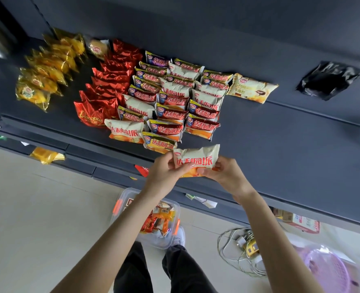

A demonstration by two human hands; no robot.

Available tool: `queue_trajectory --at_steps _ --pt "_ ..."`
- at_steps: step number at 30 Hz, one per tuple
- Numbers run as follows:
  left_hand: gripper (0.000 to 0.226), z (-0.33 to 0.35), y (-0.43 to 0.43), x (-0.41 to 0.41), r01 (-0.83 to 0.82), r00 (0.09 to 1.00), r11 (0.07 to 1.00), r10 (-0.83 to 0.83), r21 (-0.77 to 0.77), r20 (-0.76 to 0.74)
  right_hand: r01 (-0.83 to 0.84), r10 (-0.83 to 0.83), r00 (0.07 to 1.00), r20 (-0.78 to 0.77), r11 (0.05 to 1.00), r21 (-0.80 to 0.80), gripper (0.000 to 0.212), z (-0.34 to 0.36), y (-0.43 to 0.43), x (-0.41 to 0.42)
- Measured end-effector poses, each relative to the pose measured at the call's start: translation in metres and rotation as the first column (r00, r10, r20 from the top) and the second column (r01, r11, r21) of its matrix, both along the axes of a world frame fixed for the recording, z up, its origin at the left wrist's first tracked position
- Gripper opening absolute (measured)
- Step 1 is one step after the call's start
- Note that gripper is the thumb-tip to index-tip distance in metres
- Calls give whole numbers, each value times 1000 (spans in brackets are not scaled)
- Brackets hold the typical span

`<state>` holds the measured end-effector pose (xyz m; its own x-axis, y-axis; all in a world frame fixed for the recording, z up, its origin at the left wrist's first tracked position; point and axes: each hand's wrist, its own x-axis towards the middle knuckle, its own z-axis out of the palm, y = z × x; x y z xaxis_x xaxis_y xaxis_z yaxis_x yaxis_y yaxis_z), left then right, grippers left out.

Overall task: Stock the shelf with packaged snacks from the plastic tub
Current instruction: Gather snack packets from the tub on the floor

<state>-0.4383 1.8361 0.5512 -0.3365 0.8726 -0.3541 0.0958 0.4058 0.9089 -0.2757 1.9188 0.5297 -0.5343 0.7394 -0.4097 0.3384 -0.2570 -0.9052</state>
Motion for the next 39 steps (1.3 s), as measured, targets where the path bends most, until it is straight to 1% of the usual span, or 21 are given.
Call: queue_trajectory --at_steps 3,6,11,12,13,15,17,18,19,21,23,26,29,36,39 --pt "19 -2 3 0 4 998 998 -1 62 -57 20 -19 999 -30 1000 19 31 1 3 4" --pt "17 -1 8 -2 -3 989 991 23 133 -147 22 -18 998 -60 998 64 38 3 3 4" --pt "24 2 13 -10 50 977 983 -11 178 -214 121 -110 991 -80 981 148 31 -1 7 4" --pt "25 2 11 -11 23 974 982 21 189 -226 163 -152 985 -76 974 159 31 -4 9 5" --pt "26 2 9 -14 -39 971 979 84 200 -223 208 -199 978 -67 964 164 32 -10 12 6" --pt "19 -1 -1 -19 -205 950 956 246 212 -194 272 -275 961 -11 943 192 33 -23 18 7" --pt "14 -9 -12 -24 -325 911 928 359 180 -205 294 -316 947 61 927 234 36 -36 23 3" --pt "14 -14 -16 -27 -352 900 925 377 143 -221 301 -330 940 82 919 254 37 -41 24 0" --pt "16 -20 -20 -29 -354 898 930 367 94 -242 307 -343 935 91 911 275 35 -46 26 -4" --pt "23 -29 -24 -33 -307 912 952 293 -1 -288 320 -367 925 103 894 314 32 -48 28 -13" --pt "28 -35 -23 -36 -261 921 964 234 -45 -312 342 -397 912 106 876 339 33 -47 29 -21" --pt "28 -38 -16 -40 -204 923 978 177 -45 -341 370 -429 898 96 855 363 35 -48 31 -30" --pt "29 -39 -7 -44 -163 921 986 143 -24 -363 363 -429 897 101 850 382 37 -49 31 -35" --pt "33 -39 0 -49 -134 914 991 113 -27 -388 340 -415 897 152 867 364 44 -48 30 -38" --pt "32 -37 -2 -50 -143 918 989 125 -20 -376 333 -405 902 152 874 354 41 -48 31 -38"
